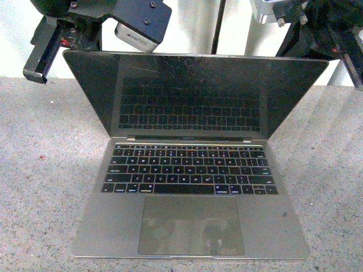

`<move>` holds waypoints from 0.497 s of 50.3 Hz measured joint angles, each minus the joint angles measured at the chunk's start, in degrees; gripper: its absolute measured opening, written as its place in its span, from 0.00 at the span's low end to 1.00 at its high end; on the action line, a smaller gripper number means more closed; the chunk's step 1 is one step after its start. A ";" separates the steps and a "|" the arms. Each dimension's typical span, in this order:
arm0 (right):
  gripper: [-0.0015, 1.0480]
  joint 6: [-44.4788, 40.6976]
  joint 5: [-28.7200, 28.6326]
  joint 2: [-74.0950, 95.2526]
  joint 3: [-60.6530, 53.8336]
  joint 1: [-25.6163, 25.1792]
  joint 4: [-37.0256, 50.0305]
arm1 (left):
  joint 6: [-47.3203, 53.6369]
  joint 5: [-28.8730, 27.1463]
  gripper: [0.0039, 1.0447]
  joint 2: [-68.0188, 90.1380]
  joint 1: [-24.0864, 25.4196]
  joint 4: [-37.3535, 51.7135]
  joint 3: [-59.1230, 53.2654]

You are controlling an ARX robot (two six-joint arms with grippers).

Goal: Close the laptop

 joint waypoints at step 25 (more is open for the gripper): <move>0.03 3.74 2.34 -2.56 -6.32 0.09 1.90 | -2.56 0.09 0.03 0.00 -2.19 -0.55 -2.60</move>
